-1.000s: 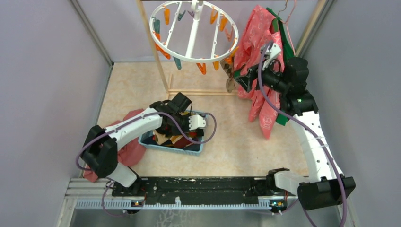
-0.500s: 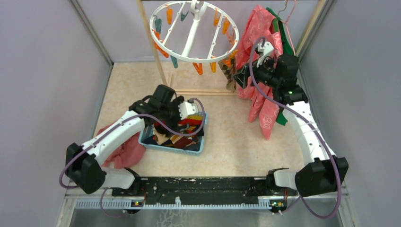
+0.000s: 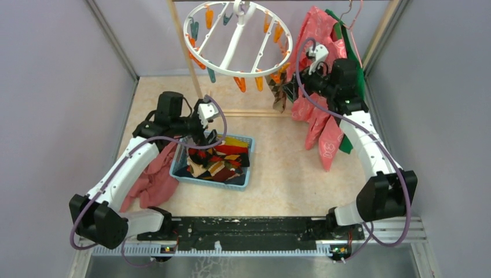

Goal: Remove the socks clipped to the hanger

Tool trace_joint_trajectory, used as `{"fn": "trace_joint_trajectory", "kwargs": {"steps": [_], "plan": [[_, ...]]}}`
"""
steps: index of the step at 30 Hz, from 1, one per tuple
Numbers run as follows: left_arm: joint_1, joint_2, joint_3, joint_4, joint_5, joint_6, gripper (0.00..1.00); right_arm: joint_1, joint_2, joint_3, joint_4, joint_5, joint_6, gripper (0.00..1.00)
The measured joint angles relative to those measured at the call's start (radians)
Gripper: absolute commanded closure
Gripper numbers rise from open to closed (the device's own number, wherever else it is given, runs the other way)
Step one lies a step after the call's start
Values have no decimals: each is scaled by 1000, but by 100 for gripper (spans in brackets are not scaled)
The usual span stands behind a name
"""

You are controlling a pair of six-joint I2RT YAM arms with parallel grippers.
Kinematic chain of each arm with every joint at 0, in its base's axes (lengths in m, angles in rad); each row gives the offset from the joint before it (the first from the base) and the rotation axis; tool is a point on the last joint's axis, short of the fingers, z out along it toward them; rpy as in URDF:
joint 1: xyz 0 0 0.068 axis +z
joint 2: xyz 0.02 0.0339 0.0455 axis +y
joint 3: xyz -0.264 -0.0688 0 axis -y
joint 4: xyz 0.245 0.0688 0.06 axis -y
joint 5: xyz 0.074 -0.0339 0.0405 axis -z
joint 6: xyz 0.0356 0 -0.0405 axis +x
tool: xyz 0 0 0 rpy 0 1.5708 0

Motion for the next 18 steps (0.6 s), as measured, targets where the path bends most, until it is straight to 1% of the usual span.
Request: {"fn": "trace_joint_trajectory", "kwargs": {"steps": [7,9,12,14,16,18], "plan": [[51,-1,23,36,77,-72,1,9,66,-15,166,-18,11,18],[56,-1,29,41,88,-84,1,9,90,-15,211,-37,18,21],[64,-2,36,45,101,-98,1,10,129,-15,267,-75,37,29],[71,-2,37,53,107,-110,1,11,151,-15,297,-107,56,36],[78,-2,37,63,111,-126,1,11,161,-16,322,-139,79,46],[84,-2,37,76,114,-147,1,12,163,-17,353,-173,108,59]]}}
